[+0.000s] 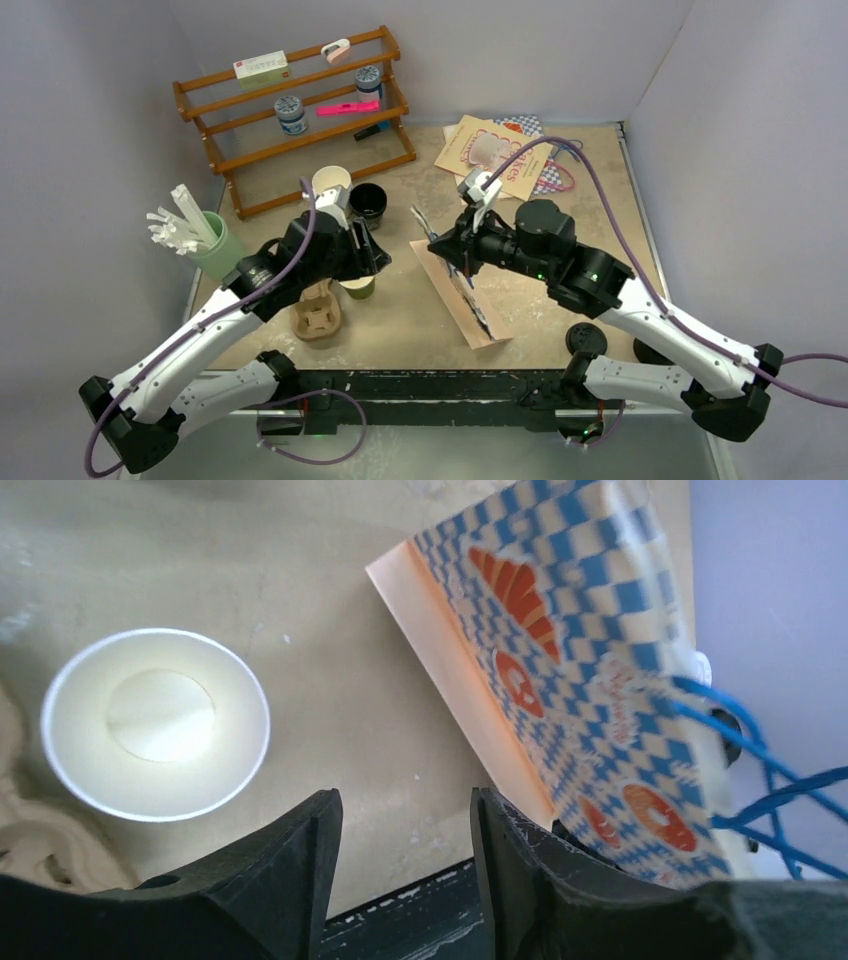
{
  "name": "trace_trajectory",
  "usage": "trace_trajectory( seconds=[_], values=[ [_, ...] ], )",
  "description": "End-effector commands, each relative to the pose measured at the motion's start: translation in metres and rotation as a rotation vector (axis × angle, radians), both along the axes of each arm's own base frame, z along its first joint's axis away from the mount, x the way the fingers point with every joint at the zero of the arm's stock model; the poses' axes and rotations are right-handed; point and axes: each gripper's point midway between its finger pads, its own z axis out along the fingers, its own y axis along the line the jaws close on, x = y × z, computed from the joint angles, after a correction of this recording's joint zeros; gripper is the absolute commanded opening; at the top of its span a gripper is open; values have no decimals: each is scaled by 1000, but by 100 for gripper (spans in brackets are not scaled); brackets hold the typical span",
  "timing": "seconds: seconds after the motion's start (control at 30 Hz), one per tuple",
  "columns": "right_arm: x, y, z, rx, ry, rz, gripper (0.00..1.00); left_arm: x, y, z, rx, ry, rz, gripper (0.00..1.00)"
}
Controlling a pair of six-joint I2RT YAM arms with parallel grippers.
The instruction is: Pack the takeout coffee
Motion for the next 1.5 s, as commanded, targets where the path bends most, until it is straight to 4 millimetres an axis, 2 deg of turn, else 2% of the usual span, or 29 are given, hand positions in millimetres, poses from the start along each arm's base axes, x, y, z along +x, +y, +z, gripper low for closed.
trace_trajectory(
  seconds=[0.0, 0.1, 0.2, 0.4, 0.53, 0.73, 0.93, 1.17, 1.4, 1.47],
  values=[
    [1, -17, 17, 6, 11, -77, 0, -1, -30, -1, -153, 6, -79, 54],
    [2, -21, 26, 23, 10, -96, 0, -5, -42, -19, -202, 51, -103, 57],
    [3, -21, 32, 33, 2, -104, 0, -11, -61, -28, -259, 70, -136, 62],
    [6, -21, 30, 23, -1, -111, 0, -10, -96, -48, -277, 126, -168, 67],
    [7, -20, 31, 30, -6, -114, 0, -8, -105, -66, -271, 190, -155, 57],
    [10, -21, 33, 30, -13, -131, 0, -12, -118, -83, -295, 256, -160, 55],
    [12, -23, 33, 32, -16, -143, 0, -16, -124, -97, -307, 323, -139, 43],
    [14, -22, 30, 12, -25, -141, 0, -22, -135, -106, -364, 365, -148, 38],
    [15, -26, 30, 3, -36, -153, 0, -17, -142, -115, -357, 371, -155, 34],
    [15, -28, 31, 0, -41, -163, 0, -16, -146, -117, -363, 372, -164, 29]
  ],
)
